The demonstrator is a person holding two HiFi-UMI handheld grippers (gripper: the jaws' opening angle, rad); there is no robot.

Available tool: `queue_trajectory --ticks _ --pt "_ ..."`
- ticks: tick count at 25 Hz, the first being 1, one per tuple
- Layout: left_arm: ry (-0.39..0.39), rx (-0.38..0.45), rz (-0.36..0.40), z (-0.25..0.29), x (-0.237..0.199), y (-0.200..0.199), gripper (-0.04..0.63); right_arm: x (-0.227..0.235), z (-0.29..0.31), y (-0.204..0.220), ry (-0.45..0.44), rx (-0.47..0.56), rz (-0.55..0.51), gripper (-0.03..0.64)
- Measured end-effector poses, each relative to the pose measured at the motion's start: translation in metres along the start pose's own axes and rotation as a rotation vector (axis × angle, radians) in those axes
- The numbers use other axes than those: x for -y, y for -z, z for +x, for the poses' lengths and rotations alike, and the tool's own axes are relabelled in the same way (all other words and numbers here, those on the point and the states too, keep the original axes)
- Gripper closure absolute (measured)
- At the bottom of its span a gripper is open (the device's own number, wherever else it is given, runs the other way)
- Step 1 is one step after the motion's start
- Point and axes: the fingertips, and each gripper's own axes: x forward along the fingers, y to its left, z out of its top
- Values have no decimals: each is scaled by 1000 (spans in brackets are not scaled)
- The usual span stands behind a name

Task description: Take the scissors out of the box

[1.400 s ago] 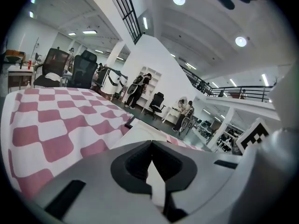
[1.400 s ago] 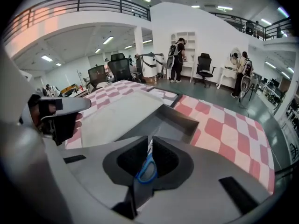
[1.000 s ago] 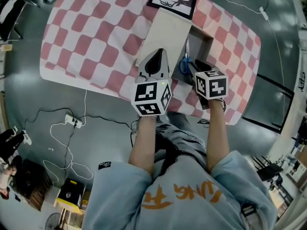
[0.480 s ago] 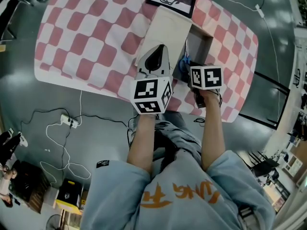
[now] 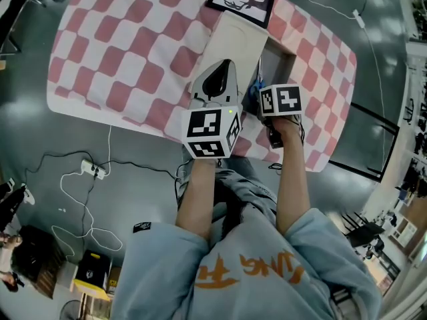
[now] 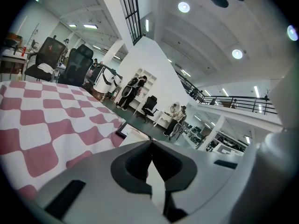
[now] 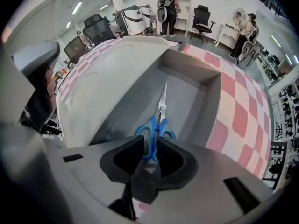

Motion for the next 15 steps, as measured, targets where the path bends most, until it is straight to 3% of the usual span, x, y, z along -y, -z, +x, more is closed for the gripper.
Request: queue_trajectory --ticks 15 --pt "19 27 -4 -2 -2 -18 578 6 3 3 94 -79 35 555"
